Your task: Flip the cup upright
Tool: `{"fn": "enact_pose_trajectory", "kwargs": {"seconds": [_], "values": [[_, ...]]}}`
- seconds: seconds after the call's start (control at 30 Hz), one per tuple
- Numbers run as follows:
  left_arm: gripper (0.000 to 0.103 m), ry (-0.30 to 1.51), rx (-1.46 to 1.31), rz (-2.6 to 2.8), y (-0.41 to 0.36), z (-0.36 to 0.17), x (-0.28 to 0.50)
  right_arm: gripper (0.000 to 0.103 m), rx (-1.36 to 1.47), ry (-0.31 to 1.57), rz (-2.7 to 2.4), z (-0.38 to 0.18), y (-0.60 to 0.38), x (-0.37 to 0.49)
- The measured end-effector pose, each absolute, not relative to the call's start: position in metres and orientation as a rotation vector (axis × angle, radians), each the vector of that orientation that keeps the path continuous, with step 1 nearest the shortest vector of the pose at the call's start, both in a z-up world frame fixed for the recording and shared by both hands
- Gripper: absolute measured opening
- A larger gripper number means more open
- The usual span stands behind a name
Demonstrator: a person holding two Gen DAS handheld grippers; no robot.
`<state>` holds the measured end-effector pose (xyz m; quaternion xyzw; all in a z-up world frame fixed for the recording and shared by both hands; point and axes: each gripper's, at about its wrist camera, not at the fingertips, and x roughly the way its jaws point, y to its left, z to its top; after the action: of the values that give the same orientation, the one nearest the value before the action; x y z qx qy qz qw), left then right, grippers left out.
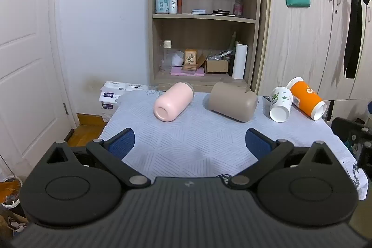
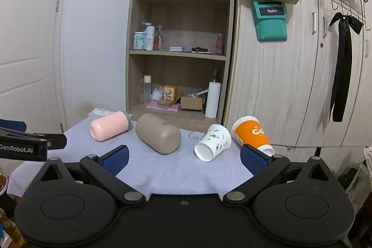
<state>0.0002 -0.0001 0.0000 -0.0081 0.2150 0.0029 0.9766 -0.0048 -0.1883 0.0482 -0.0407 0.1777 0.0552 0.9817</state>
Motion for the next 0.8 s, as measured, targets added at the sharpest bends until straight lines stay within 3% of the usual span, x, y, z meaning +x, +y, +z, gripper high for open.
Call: {"fn": "enact_pose_trajectory", "kwargs": {"seconds": [0.8], "values": [[0.103, 0.384, -0.048, -0.055, 0.0, -0.006, -0.009, 0.103, -0.078, 0.325, 0.122, 0.05, -0.186, -0.012]]}}
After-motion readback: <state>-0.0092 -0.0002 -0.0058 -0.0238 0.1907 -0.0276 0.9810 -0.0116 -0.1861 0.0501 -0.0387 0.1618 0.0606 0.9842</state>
